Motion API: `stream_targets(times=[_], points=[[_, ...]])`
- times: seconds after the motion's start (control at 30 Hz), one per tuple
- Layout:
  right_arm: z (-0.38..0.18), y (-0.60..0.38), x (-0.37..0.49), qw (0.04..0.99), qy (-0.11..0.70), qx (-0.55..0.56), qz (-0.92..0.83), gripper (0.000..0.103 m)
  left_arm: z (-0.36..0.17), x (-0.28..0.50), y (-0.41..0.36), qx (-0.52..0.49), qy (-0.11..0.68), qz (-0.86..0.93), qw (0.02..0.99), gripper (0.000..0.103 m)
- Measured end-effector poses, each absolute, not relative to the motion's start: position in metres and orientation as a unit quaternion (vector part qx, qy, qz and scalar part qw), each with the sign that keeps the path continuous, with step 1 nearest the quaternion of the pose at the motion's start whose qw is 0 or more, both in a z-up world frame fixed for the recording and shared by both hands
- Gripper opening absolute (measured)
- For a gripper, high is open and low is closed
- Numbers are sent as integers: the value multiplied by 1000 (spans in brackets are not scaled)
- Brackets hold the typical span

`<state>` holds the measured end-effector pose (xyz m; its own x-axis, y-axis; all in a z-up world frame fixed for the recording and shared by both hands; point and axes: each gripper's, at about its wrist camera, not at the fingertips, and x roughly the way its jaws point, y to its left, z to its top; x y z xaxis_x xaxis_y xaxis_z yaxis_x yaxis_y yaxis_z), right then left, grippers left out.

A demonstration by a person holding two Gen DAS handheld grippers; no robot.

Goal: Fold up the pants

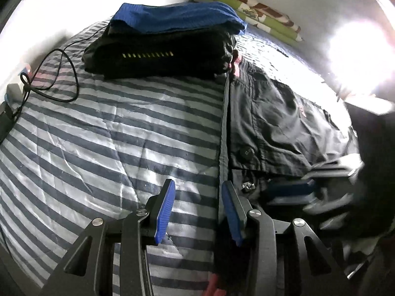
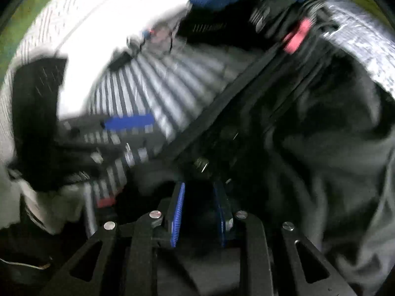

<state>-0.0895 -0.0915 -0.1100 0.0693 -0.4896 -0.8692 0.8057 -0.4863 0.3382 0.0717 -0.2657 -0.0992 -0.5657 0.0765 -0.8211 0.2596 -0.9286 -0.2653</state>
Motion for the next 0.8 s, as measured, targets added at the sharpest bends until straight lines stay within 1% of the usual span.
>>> stream_targets(times=[0.07, 0.13, 0.27, 0.33, 0.37, 0.4, 0.43, 0.5, 0.53, 0.57, 0.63, 0.73, 0.8], points=[[-108, -93, -84, 486, 156, 532, -676, 20, -98, 74, -266, 461, 183, -867, 49, 42], [-105, -90, -94, 484, 129, 541, -676, 21, -100, 75, -264, 466, 188, -864, 40, 42], [-110, -91, -112, 477, 117, 564, -664, 20, -98, 75, -260, 464, 177, -867, 34, 42], [-109, -93, -109, 485, 125, 561, -659, 20, -95, 76, -261, 458, 183, -869, 28, 42], [-109, -95, -107, 484, 133, 557, -661, 13, -95, 76, -262, 457, 187, -869, 26, 42], [-111, -98, -108, 471, 145, 545, -678, 3, -95, 76, -262, 457, 190, -868, 26, 42], [-112, -102, -111, 451, 151, 536, -697, 0, -95, 75, -262, 458, 191, -868, 26, 42], [-109, -103, -122, 378, 151, 508, -759, 0, -96, 75, -260, 460, 190, -867, 22, 41], [-108, -103, -126, 370, 142, 509, -764, 1, -95, 75, -257, 459, 187, -868, 16, 41], [-108, -101, -131, 386, 116, 527, -748, 5, -94, 76, -254, 458, 181, -870, 12, 41], [-104, -98, -129, 407, 94, 531, -737, 5, -92, 77, -249, 456, 165, -874, 12, 41], [-94, -93, -117, 448, 95, 526, -717, 6, -92, 77, -255, 457, 177, -872, 13, 41], [-98, -105, -107, 464, 112, 534, -699, 6, -92, 78, -260, 454, 184, -871, 19, 41]])
